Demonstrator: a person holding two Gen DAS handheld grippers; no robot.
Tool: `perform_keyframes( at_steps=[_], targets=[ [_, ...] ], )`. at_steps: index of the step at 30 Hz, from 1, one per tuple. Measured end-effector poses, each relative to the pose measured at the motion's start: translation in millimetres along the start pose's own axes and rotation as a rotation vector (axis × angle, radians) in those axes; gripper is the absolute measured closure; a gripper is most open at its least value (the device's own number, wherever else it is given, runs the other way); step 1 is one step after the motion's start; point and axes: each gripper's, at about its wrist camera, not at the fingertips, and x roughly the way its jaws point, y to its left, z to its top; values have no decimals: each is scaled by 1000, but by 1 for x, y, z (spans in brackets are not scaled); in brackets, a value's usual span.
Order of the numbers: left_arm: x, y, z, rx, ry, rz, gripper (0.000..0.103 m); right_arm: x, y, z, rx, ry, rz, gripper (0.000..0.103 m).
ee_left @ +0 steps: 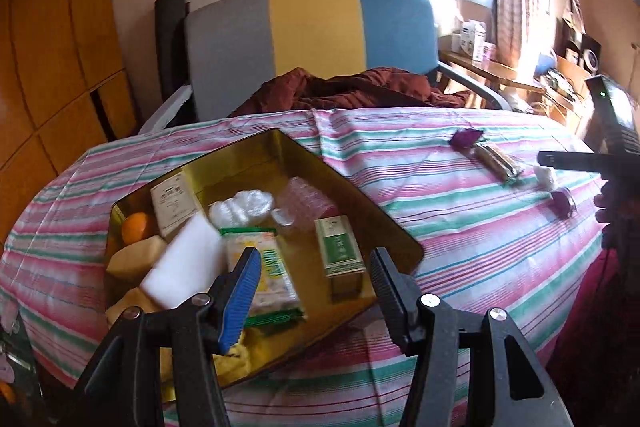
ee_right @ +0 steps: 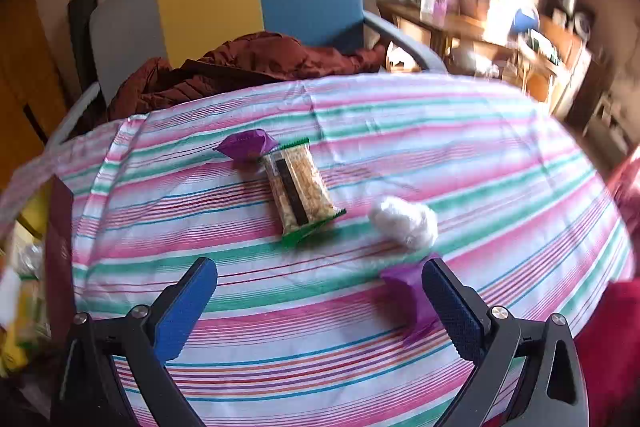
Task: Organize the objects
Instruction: 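Move both tools back toward the purple pouches and snack bar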
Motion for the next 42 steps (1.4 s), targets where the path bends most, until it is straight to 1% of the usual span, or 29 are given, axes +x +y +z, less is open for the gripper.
perform_keyframes(
  at_steps=[1, 3, 6, 9, 13, 16, 18, 22, 26, 29, 36, 39, 42],
  targets=[
    [1, -7, 1, 15, 3, -8, 46, -1, -6, 1, 38, -7, 17, 0],
    [4, -19, 3, 38, 9, -30, 46, -4, -10, 1, 65, -23, -2, 0],
    [8, -40, 5, 81, 17, -63, 46, -5, -19, 0, 122, -16, 23, 0],
    [13, -64, 6, 128, 31, -107, 46, -9, -31, 1, 190, -41, 5, 0],
    [21, -96, 6, 199, 33, -174, 46, -12, -68, 0, 369, -70, 19, 0],
    [35, -118, 1, 219, 68, -213, 46, -7, -92, -4, 497, -50, 41, 0],
    [44, -129, -4, 219, 102, -245, 46, -4, -99, -5, 538, -36, 55, 0],
    [59, -143, -19, 234, 156, -271, 46, -4, -97, -5, 533, -41, 62, 0],
    [72, -143, -30, 218, 212, -270, 46, -4, -103, -7, 565, -50, 77, 0],
    [79, -142, -35, 214, 235, -268, 46, -6, -108, -8, 593, -60, 87, 0],
    [81, -142, -36, 221, 207, -276, 45, -4, -109, -8, 596, -45, 106, 0],
    [81, -141, -36, 213, 201, -278, 44, -4, -110, -9, 601, -39, 94, 0],
    [82, -142, -38, 214, 188, -278, 42, 0, -110, -10, 601, -13, 86, 0]
  ],
)
